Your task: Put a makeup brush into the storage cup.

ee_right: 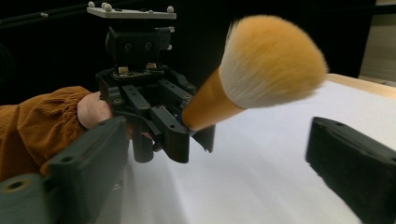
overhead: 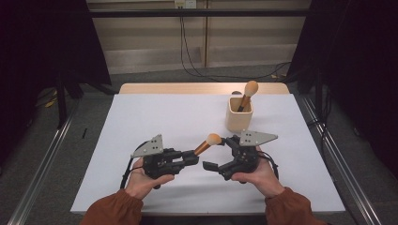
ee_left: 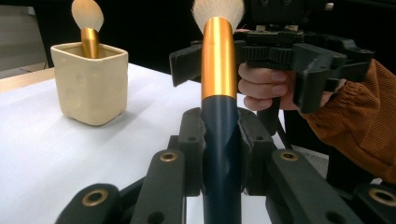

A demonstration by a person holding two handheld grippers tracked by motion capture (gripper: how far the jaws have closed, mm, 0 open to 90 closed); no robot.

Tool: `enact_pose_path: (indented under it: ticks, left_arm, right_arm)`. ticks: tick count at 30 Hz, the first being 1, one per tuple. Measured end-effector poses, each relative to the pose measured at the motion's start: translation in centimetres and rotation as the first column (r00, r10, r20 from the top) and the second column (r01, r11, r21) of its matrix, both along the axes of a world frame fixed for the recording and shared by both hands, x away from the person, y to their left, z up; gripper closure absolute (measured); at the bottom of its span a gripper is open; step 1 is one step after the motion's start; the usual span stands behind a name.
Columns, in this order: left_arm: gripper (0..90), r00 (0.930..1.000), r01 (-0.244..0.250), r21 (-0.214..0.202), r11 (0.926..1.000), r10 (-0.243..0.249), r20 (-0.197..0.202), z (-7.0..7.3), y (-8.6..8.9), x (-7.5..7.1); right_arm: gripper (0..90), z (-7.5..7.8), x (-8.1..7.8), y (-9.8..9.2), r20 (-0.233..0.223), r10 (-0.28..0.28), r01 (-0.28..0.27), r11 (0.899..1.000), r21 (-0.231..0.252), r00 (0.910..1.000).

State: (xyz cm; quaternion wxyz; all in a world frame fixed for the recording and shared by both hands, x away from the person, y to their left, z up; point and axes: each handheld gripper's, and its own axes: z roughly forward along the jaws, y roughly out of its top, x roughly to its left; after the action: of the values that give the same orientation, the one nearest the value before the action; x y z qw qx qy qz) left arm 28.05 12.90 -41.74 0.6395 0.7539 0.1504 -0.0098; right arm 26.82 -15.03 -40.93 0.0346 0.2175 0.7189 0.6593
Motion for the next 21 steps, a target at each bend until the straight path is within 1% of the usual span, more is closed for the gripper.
enact_pose_path:
  ticks: [2, 3, 5, 7, 9, 13, 14, 17, 21]
  left_arm:
    - [74.5, 1.0000, 0.008, 0.002, 1.0000, -0.008, 0.001, -0.05, -0.03, 0.00]
    - [74.5, 1.0000, 0.004, 0.004, 1.0000, -0.004, 0.004, -0.09, -0.07, 0.00]
    - [74.5, 0.9999, 0.010, 0.009, 0.9999, -0.010, 0.002, -0.15, -0.10, 0.02]
    - [74.5, 1.0000, 0.007, 0.009, 0.9999, -0.007, 0.000, -0.22, -0.20, 0.02]
    - [74.5, 0.9999, 0.010, 0.009, 0.9999, -0.010, -0.001, -0.25, -0.24, 0.03]
    - [74.5, 0.9999, 0.010, 0.013, 0.9999, -0.010, 0.003, -0.32, -0.35, 0.02]
    - [74.5, 0.9999, 0.010, 0.012, 0.9999, -0.010, 0.002, -0.33, -0.38, 0.01]
    - [74.5, 0.9998, 0.018, 0.013, 0.9998, -0.018, 0.000, -0.37, -0.43, -0.01]
    - [74.4, 0.9999, 0.014, 0.010, 0.9998, -0.014, 0.000, -0.38, -0.40, 0.00]
  right_arm:
    - [21.6, -0.08, 0.19, 0.10, -0.013, 0.015, -0.015, 1.000, 0.011, 0.9998]
    - [22.7, -0.10, 0.26, 0.11, -0.016, 0.017, -0.017, 1.000, 0.011, 0.9997]
    - [28.8, -0.16, 0.44, 0.06, -0.031, 0.015, -0.015, 1.000, 0.024, 0.9994]
    - [35.4, -0.16, 0.57, -0.03, -0.042, 0.020, -0.019, 0.999, 0.037, 0.9989]
    - [43.8, -0.20, 0.68, -0.11, -0.047, 0.029, -0.027, 0.999, 0.047, 0.9985]
    - [50.0, -0.27, 0.73, -0.10, -0.061, 0.037, -0.033, 0.998, 0.060, 0.9975]
    - [53.4, -0.30, 0.72, -0.10, -0.067, 0.040, -0.036, 0.997, 0.062, 0.9969]
    - [60.0, -0.39, 0.75, -0.02, -0.073, 0.050, -0.045, 0.996, 0.073, 0.9961]
    - [65.9, -0.45, 0.81, 0.08, -0.083, 0.055, -0.048, 0.995, 0.089, 0.9950]
